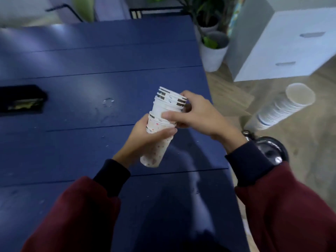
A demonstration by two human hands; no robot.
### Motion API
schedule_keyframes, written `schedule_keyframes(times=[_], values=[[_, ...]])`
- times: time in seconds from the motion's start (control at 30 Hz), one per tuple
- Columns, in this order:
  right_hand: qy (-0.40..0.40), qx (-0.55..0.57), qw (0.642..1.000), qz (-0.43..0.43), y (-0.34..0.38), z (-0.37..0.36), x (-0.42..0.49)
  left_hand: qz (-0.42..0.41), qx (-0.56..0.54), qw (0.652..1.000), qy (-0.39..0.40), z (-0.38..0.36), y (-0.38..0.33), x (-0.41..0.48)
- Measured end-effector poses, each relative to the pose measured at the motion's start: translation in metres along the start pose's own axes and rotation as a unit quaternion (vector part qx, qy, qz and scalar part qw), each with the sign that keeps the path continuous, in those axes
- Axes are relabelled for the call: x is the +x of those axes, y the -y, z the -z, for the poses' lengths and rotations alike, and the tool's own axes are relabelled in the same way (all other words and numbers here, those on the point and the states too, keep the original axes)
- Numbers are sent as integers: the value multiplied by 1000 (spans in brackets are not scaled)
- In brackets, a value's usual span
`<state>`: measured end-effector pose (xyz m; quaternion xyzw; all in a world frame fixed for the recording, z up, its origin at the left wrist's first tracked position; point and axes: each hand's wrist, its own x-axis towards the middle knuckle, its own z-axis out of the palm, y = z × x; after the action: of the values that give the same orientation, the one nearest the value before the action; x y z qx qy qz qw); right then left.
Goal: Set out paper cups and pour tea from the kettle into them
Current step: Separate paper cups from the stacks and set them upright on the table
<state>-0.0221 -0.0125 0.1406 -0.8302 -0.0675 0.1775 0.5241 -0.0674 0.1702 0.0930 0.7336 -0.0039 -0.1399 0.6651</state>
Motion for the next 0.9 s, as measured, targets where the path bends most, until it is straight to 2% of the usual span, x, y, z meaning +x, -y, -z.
schedule_keyframes(times=[0.17,0.27,0.43,0.5,0.6,0.73,0.9], values=[[94,8,995,-23,30,-126,2,-1,-41,996,-79,89,39,-76],[131,11,990,-45,52,-194,-2,2,-53,994,-99,140,56,-111],[140,-118,983,-15,87,-304,2,50,-94,984,-143,239,84,-177],[144,-175,973,28,101,-335,6,77,-106,979,-157,266,90,-203],[155,-181,968,81,128,-375,9,89,-114,976,-164,303,96,-233],[184,-144,969,86,146,-408,17,105,-117,975,-160,327,104,-255],[217,-155,960,86,152,-428,29,121,-125,969,-176,338,112,-267]])
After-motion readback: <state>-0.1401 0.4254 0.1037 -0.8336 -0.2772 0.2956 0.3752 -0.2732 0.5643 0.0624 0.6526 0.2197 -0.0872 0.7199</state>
